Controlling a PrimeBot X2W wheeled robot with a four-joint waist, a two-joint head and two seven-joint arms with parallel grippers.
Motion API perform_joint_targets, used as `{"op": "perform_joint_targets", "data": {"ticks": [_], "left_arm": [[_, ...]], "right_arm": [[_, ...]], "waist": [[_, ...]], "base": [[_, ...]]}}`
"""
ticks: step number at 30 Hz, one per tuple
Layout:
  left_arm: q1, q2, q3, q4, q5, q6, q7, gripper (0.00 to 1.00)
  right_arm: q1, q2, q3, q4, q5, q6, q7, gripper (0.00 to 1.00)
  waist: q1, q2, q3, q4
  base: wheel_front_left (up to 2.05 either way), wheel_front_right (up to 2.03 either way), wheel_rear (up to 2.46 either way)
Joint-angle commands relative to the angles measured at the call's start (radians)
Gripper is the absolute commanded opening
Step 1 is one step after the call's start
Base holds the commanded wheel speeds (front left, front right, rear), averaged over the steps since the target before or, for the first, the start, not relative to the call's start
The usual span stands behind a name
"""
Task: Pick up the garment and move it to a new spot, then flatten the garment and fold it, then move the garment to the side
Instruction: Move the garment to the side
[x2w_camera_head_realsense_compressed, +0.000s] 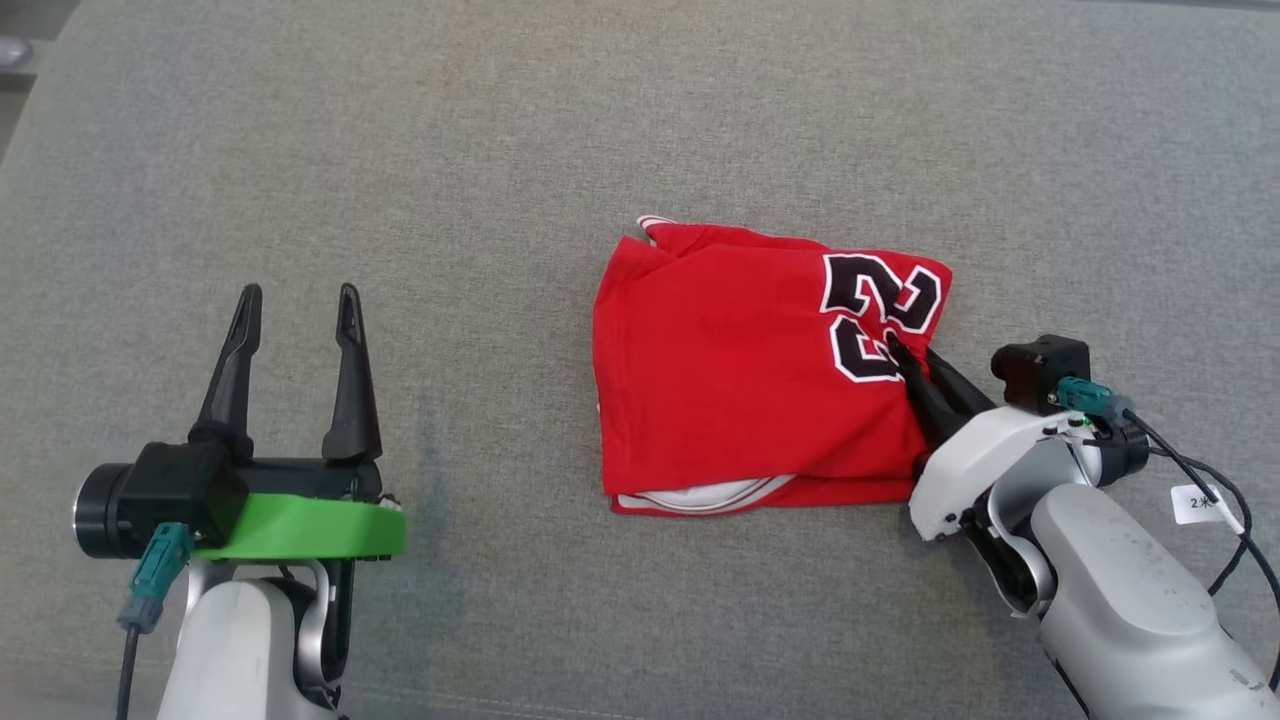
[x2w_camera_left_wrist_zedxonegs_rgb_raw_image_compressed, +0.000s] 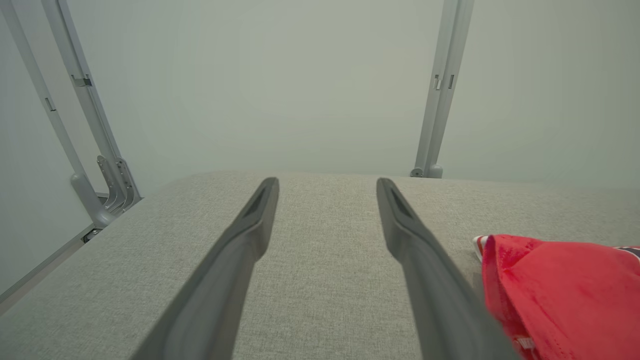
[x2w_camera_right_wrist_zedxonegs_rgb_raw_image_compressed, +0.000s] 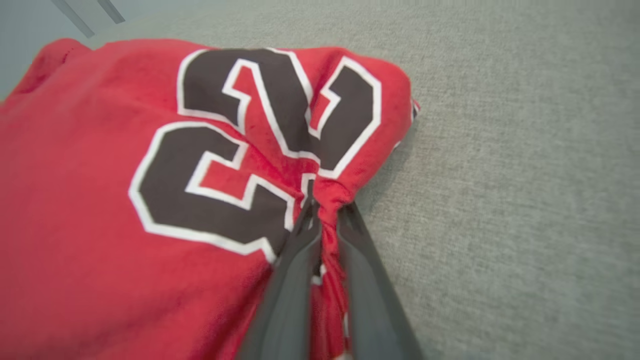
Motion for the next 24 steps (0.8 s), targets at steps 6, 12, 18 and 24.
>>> {"op": "perform_joint_targets", "data": {"ticks": [6,12,18,24], "left_arm": [[0.009,0.012,0.02,-0.021,0.017,-0.006,-0.007,1.0],[0.015,0.03,0.027,-0.033,0.024,-0.011,-0.006,1.0],[0.007,0.059,0.028,-0.064,0.032,-0.009,0.007,1.0],[-0.025,0.09,0.022,-0.106,0.041,-0.015,0.044,1.0]], "right_arm": [[0.024,-0.074,0.056,-0.11,-0.042,-0.002,-0.033,0.0],[0.065,-0.126,0.055,-0.226,-0.084,-0.002,-0.012,0.0],[0.131,-0.186,0.026,-0.37,-0.129,-0.002,0.022,0.0],[0.137,-0.245,0.014,-0.455,-0.133,-0.002,0.042,0.0]], "waist": [[-0.0001,-0.0001,-0.018,-0.093],[-0.0001,-0.0001,-0.017,-0.199],[-0.0001,-0.0001,0.003,-0.335],[-0.0001,-0.0001,0.046,-0.434]], "base": [[0.0,0.0,0.0],[0.0,0.0,0.0],[0.0,0.0,0.0],[0.0,0.0,0.0]]}}
